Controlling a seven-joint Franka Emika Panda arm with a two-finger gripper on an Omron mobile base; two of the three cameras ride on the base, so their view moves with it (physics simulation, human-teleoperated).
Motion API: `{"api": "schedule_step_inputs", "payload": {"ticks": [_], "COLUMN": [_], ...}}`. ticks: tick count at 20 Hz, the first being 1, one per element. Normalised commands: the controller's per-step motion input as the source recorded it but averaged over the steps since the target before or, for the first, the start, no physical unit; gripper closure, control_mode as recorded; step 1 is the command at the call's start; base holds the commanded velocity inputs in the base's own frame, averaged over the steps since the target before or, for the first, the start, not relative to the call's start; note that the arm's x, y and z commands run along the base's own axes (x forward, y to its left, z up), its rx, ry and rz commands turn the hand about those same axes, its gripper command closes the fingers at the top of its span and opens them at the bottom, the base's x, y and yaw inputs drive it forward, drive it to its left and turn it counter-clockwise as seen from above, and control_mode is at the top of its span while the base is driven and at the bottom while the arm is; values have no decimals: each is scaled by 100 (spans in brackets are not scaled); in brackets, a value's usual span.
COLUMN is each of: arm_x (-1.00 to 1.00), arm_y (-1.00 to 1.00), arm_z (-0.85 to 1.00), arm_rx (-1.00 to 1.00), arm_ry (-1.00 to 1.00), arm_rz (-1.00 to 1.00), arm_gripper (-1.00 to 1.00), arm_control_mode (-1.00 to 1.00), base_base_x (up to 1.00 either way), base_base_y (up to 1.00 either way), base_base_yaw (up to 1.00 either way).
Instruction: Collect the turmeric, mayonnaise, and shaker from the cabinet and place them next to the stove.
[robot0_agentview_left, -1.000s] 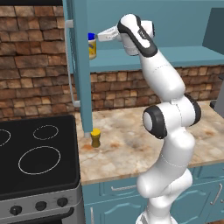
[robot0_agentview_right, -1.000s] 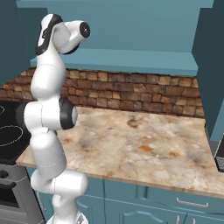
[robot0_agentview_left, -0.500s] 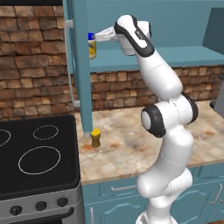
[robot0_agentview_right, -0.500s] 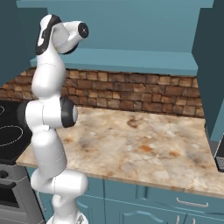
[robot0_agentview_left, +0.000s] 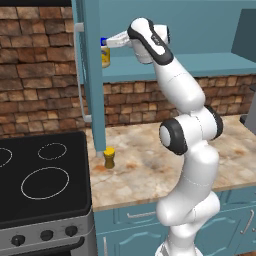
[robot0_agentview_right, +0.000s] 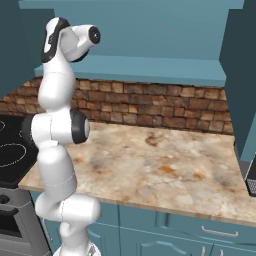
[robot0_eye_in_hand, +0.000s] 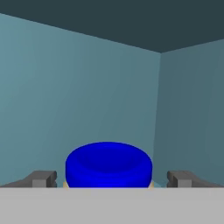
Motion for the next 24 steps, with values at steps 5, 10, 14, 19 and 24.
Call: {"api": "schedule_step_inputs", "payload": {"ticks": [5, 10, 14, 19, 24], "arm_x": [11, 7, 6, 5, 1], "arm_y": [14, 13, 17, 5, 8], "arm_z": [0, -3, -6, -2, -5], "arm_rx": [0, -2, -3, -1, -1], "arm_ry": [0, 0, 0, 0, 0], "arm_rz": [0, 0, 0, 0, 0], "arm_gripper": [-100, -100, -100, -100, -100], "arm_control_mode": [-100, -100, -100, -100, -100], "base_base_x": [0, 0, 0, 0, 0], "base_base_y": [0, 0, 0, 0, 0], "base_base_yaw": [0, 0, 0, 0, 0]}}
